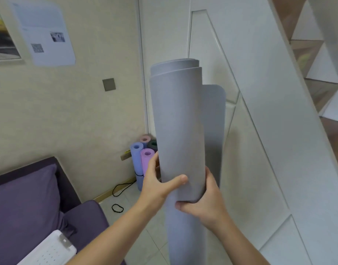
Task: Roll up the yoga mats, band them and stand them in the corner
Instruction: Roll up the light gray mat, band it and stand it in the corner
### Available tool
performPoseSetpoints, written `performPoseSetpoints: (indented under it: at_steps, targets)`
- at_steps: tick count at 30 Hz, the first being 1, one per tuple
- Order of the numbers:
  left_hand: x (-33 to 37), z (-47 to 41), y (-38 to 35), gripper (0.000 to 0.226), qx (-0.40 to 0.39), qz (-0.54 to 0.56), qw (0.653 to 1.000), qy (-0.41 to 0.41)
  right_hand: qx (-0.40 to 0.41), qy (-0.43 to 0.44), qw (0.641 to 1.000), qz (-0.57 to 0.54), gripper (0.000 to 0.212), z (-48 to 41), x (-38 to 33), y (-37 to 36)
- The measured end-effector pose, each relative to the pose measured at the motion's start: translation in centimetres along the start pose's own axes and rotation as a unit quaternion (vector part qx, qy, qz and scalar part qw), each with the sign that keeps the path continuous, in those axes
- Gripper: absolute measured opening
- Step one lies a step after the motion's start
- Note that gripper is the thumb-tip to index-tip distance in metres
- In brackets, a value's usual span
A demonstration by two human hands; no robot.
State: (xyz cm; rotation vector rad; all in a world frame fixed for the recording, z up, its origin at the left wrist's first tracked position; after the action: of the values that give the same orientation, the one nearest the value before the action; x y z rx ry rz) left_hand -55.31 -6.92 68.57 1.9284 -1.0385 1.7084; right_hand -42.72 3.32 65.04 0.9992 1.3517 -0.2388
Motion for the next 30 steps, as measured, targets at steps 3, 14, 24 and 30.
performPoseSetpoints:
  at_steps: [3,14,24,30]
  targets:
    - [0.4,-1.7,0.7,0.099,-0.101,0.058,0.992,0.040,-0.121,0.032,0.989,-0.074,0.105,-1.0,-0.4,0.4]
    - [-0.5,-2.1,1.7,0.071,0.050,0.134,0.990,0.023,-0.063,0.024,0.981,0.181,0.117,-0.9,-1.3,0.7]
    - [2.3,-0.6,-1.7,0.083,0.071,0.068,0.994,-0.053,0.178,0.083,0.963,0.187,0.132,1.3,-3.7,1.0]
    - [3.6,-3.3,-1.0,0.102,-0.105,0.113,0.988,-0.002,-0.063,0.098,0.992,-0.055,0.122,-1.5,-2.4,2.5]
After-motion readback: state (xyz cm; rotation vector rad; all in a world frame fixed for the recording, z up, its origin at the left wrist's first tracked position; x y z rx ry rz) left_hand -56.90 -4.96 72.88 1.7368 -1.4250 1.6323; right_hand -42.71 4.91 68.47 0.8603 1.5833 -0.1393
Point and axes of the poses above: each hand's wrist, its own z-axis away from the middle knuckle, its own y-axis out of the back of the hand, x = y × z, the point moved 8 cm from there along -z, towards the middle knuckle, and after that the axes turned 6 degrees about z, right-handed, at the moved point
